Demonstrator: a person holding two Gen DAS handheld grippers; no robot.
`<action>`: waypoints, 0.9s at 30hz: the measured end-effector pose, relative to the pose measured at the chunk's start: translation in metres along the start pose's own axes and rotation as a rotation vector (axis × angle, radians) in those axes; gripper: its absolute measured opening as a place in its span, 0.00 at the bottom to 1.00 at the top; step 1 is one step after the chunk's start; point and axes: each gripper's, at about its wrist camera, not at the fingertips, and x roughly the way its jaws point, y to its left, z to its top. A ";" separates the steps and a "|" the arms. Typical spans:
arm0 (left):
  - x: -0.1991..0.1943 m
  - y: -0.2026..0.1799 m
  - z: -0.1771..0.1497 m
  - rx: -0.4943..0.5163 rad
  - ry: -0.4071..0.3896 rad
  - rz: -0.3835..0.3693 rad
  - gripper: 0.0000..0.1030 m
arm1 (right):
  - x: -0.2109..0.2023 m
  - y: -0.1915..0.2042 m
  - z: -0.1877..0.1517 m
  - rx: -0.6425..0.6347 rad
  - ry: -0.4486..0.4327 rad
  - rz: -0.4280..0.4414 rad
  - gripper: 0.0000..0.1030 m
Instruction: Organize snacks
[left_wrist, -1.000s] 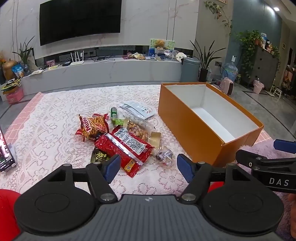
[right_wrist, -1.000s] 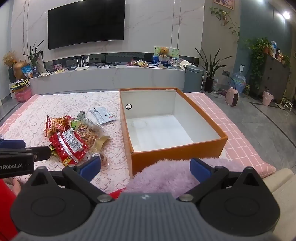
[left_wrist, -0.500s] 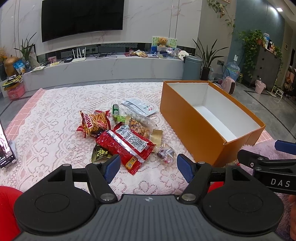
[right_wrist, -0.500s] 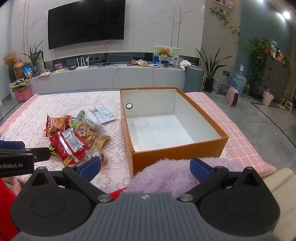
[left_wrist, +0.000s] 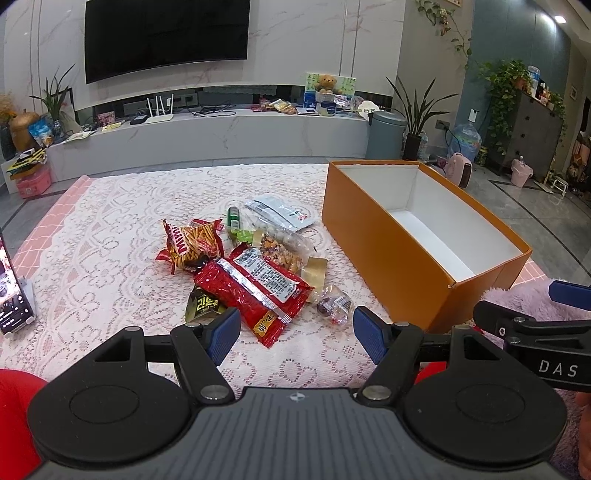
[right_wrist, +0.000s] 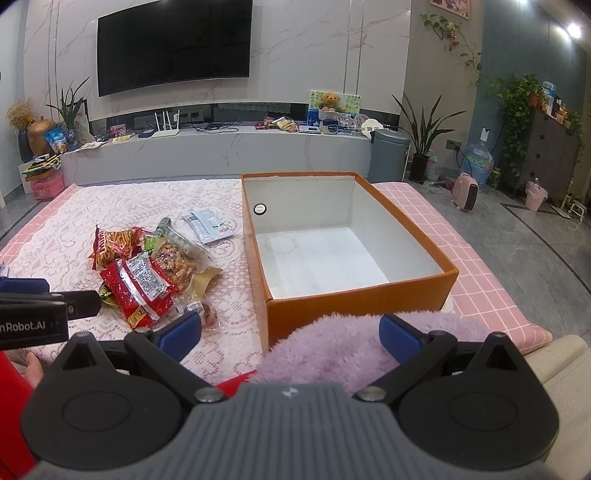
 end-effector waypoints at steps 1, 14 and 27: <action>0.000 0.000 0.000 -0.001 0.000 0.000 0.80 | 0.000 0.001 -0.001 -0.004 0.000 0.000 0.97; 0.000 0.001 0.000 -0.002 0.004 0.002 0.80 | 0.001 0.003 -0.001 -0.008 0.002 0.000 0.97; -0.001 0.000 -0.001 -0.005 0.002 0.001 0.80 | 0.002 -0.001 -0.002 -0.002 0.011 0.002 0.97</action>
